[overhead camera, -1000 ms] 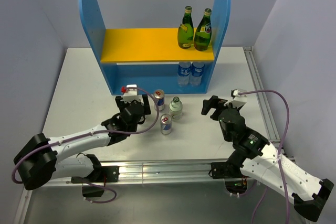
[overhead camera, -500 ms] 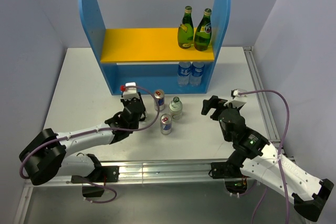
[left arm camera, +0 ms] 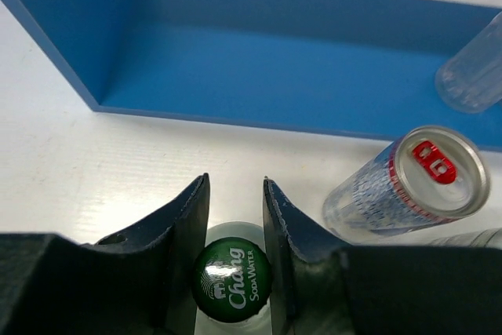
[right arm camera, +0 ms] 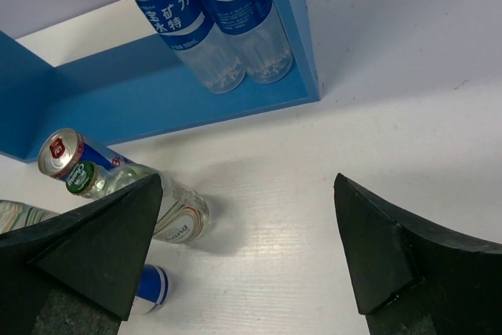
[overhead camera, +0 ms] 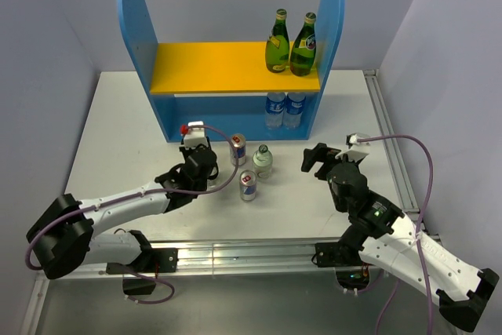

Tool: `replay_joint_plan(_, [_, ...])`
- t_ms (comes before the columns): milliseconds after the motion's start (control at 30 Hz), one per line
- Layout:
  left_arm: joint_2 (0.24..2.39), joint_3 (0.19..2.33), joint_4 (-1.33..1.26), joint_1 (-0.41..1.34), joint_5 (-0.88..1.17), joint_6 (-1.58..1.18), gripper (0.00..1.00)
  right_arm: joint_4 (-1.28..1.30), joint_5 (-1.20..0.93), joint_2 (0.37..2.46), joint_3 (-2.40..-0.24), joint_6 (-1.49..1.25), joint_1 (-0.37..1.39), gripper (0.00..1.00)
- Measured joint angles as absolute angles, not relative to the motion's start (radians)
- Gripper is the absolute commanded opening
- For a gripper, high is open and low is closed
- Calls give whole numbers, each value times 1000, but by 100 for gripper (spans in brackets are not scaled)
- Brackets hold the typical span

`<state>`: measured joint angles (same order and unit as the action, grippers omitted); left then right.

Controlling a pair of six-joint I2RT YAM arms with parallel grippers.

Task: Place and organize the beverage onto the shelf

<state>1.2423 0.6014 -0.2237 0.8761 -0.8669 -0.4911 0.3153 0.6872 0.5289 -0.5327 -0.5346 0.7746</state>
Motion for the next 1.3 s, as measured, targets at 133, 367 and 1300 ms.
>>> replay_joint_plan(133, [1229,639,-104,876,-871,-477,0,315,687,525,-533,-535,775,96])
replay_joint_plan(367, [1213,740,30,876,-881,-405,0,315,687,524,-532,-535,775,96])
replay_joint_plan(1300, [1413,1615,65,694,-850,31,0,311,664,516,-531,-535,775,96])
